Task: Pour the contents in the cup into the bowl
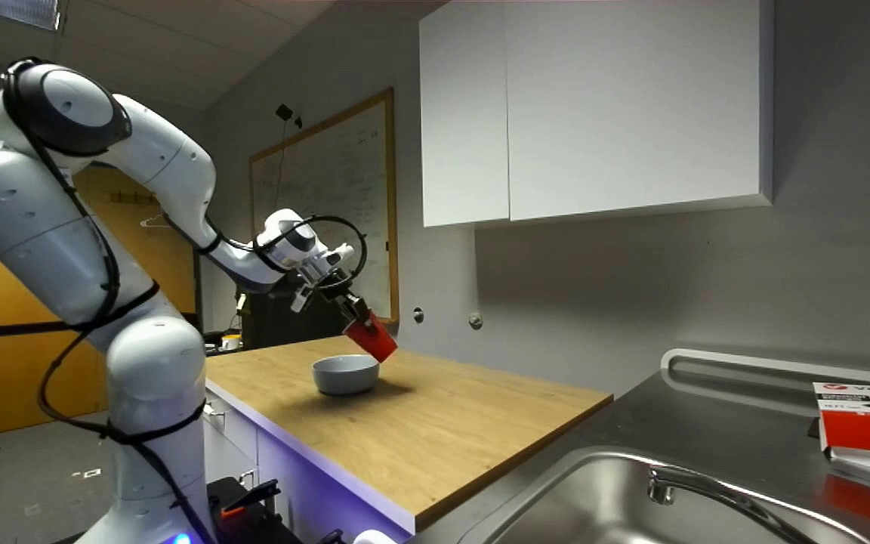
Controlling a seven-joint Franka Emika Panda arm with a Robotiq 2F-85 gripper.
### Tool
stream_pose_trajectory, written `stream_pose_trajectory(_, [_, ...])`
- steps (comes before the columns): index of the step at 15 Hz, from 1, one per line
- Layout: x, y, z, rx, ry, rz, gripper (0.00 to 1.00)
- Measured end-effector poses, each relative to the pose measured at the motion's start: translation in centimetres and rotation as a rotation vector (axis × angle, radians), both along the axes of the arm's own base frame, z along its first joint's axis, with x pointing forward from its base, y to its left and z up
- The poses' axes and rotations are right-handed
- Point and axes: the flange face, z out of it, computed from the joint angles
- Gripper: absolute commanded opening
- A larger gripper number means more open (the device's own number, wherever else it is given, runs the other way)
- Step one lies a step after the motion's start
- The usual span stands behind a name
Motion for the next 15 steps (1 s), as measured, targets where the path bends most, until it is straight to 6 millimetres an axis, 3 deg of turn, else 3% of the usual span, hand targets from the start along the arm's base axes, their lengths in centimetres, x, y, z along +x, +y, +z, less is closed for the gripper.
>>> stream_pose_trajectory(7, [-3.2, 4.0, -2.7, -0.222, -0.187, 0.082, 0.02])
stream_pose_trajectory(15, [-6.9, 6.8, -4.0, -0.416, -0.524, 0.172, 0.02])
